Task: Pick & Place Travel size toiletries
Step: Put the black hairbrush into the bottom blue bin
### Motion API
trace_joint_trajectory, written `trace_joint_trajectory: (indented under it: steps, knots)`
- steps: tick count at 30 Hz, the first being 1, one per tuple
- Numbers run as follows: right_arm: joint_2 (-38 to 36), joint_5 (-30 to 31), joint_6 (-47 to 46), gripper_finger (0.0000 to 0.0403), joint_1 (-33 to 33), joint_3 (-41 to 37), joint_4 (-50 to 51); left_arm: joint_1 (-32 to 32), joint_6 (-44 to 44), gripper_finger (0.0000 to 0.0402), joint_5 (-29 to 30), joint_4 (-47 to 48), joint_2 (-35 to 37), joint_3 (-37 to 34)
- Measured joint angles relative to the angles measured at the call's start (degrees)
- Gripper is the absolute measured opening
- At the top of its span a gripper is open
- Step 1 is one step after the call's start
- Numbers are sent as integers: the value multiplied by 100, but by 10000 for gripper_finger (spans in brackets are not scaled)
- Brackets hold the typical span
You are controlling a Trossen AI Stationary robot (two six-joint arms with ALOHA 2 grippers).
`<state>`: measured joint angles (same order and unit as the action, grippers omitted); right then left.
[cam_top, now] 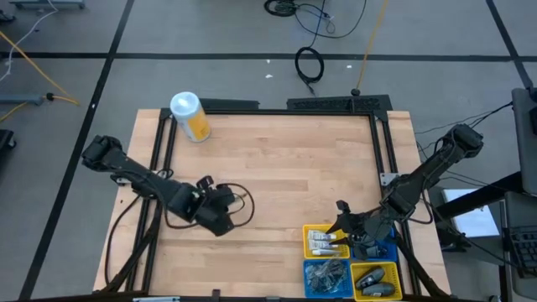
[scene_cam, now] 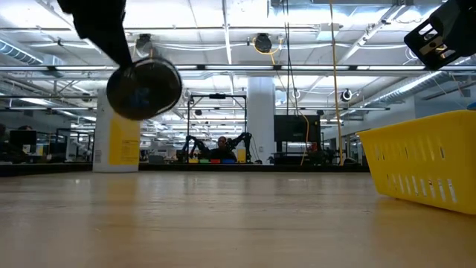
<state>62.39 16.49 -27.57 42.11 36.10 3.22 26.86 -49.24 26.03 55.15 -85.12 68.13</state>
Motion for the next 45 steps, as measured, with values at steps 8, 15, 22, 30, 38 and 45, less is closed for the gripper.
trace_joint_trajectory:
  steps: [8, 15, 22, 30, 38, 45]
  knots:
    - [0, 10, 22, 146, 0, 0, -72, 379, 566, 0, 602, -1069, 2, 250]
    - [0, 15, 284, 146, 0, 0, -304, 568, 1987, 0, 657, -2894, 2, 252]
    - [0, 19, 518, 145, 0, 0, -723, 666, 3004, 0, 503, -4079, 2, 252]
    - [-2, 662, 1159, 144, -2, 0, -1494, 662, 3516, 0, 500, -4756, 1, 254]
    - [-2, 922, 2259, 144, -73, 0, -2923, 586, 4179, 0, 351, -5481, -37, 259]
    - [-2, 903, 2575, 144, -362, 0, -3522, 436, 4585, 0, 323, -5891, -120, 259]
